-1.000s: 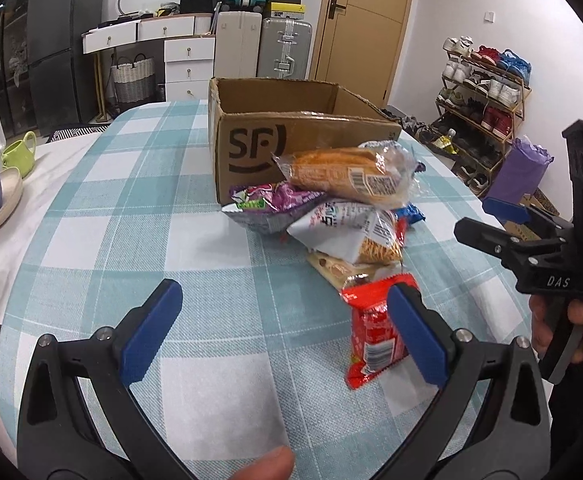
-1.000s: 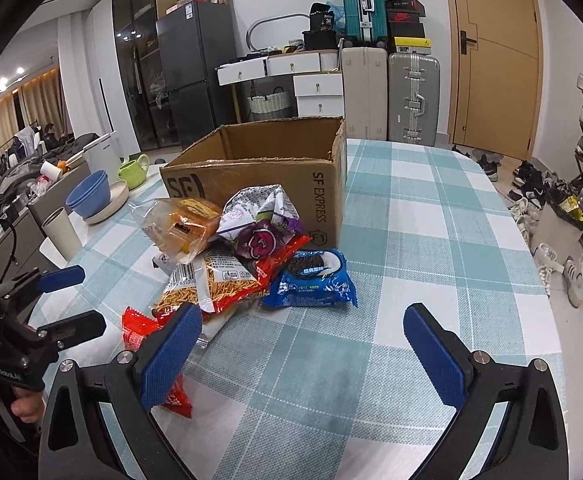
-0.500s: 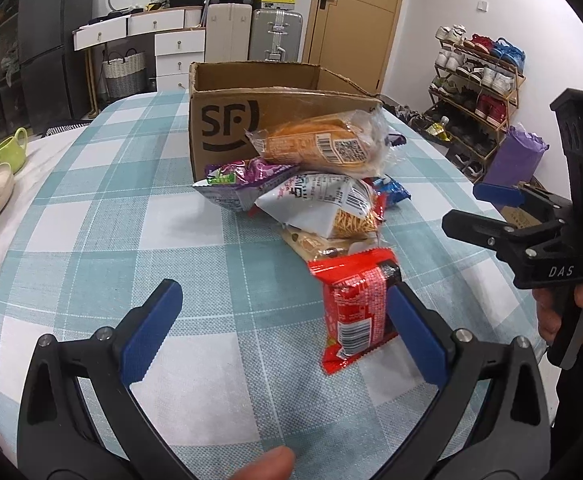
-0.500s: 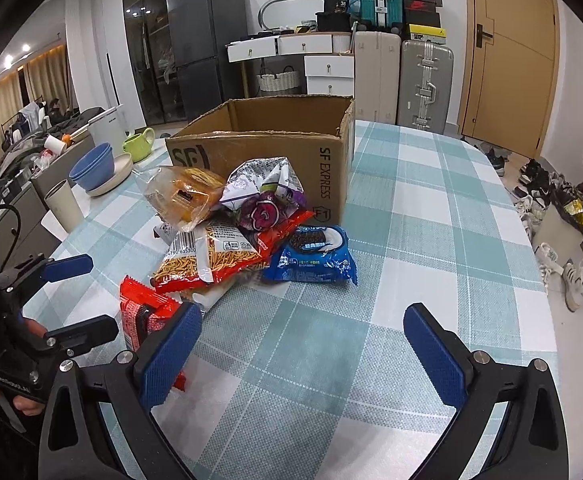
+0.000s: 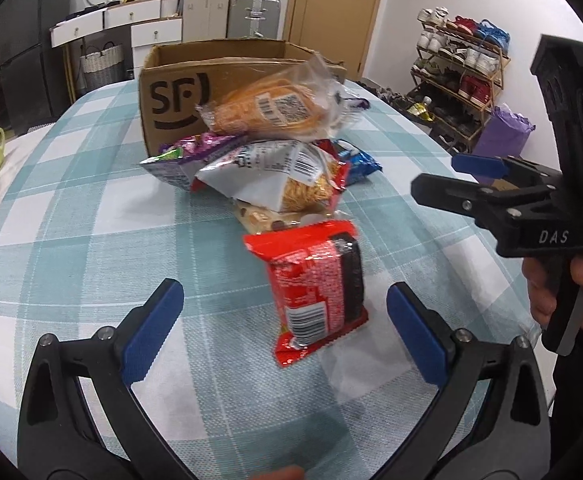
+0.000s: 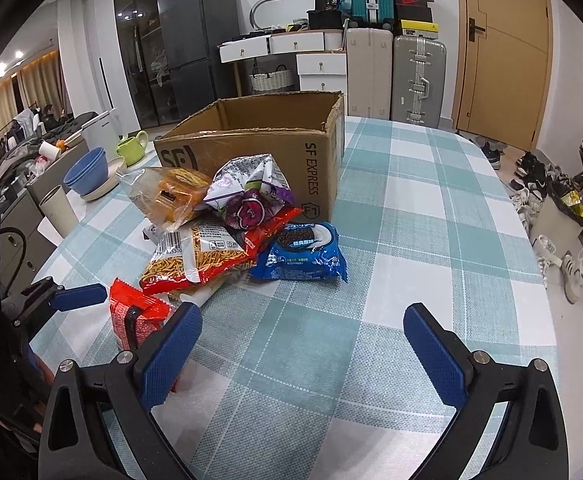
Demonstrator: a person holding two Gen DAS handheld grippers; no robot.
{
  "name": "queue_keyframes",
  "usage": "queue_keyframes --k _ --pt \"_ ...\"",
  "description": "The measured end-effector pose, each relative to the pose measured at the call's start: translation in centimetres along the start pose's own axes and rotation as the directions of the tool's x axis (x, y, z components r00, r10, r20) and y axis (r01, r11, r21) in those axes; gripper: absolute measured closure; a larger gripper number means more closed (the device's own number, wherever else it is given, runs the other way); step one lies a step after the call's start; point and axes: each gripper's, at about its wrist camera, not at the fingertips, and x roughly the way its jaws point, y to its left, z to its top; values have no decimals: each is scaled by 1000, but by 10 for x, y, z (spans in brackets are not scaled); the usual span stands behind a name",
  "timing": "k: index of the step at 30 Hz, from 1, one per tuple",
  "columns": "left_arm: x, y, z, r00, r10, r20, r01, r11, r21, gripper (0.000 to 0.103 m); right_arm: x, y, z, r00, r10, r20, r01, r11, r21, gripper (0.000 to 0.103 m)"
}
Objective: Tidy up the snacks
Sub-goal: 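Grasp the red wafer pack with the left tool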
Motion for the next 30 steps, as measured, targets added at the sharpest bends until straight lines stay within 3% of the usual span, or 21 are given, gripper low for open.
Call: queue_keyframes --k 2,8,12,15,21,30 --pt "3 -6 -1 1000 -6 -2 6 1000 29 2 0 0 0 1000 1 1 -1 1000 2 0" --pt "14 -16 -2 1000 2 -25 0 998 68 20 0 -1 0 1000 2 2 -2 1000 3 0" --pt "18 -15 -6 999 -23 -38 25 999 48 36 0 -1 0 1000 2 1 -2 1000 3 0" --pt "17 -15 -7 998 -50 -36 52 998 43 57 1 0 0 1000 3 -1 -3 1000 2 1" --pt "10 -7 -12 996 -91 -7 92 995 27 58 2 1 -1 1000 4 -2 -4 1000 1 0" --pt "-4 6 -10 996 -75 38 75 997 8 58 5 2 -2 1000 14 -3 -14 1000 9 0"
